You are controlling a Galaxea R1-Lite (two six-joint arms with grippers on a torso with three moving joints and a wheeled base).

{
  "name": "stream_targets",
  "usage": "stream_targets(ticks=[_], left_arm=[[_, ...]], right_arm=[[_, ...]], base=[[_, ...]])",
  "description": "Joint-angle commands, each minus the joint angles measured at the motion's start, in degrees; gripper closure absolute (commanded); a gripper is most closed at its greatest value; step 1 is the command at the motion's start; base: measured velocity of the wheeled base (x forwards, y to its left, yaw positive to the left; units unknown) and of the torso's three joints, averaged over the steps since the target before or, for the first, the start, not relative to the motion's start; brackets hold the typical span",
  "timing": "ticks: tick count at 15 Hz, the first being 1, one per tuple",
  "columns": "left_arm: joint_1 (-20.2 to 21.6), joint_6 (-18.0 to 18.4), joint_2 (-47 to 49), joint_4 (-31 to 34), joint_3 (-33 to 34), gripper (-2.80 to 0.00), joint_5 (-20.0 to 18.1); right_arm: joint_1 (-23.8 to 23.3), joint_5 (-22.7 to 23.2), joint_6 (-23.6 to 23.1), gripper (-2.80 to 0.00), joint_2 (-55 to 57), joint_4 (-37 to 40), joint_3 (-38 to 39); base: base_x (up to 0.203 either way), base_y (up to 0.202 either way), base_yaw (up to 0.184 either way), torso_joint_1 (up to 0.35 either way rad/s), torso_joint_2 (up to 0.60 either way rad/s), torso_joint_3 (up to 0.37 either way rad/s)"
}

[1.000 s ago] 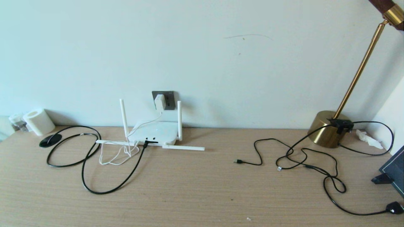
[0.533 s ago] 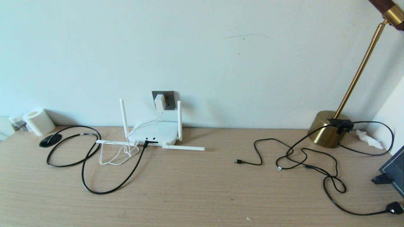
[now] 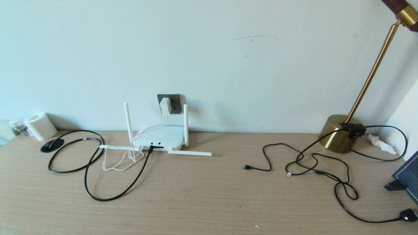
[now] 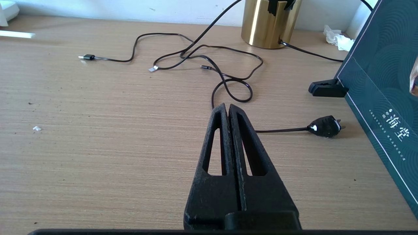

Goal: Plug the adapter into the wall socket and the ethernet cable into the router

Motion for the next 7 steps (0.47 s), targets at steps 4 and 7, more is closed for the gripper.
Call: stream_targets(ticks=[4, 7], left_arm=[[0.0, 0.0, 0.1, 0.0, 0.0, 0.00, 0.0], [0.0, 0.0, 0.1, 0.0, 0.0, 0.00, 0.0]], right_arm=[[0.0, 0.0, 0.3, 0.00, 0.0, 0.0, 0.0], [0.0, 0.1, 1.4, 0.00, 0.0, 0.4, 0.0]], base=[[0.000, 0.000, 0.000, 0.000, 0.00, 0.000], [0.000, 0.000, 0.000, 0.000, 0.00, 0.000]])
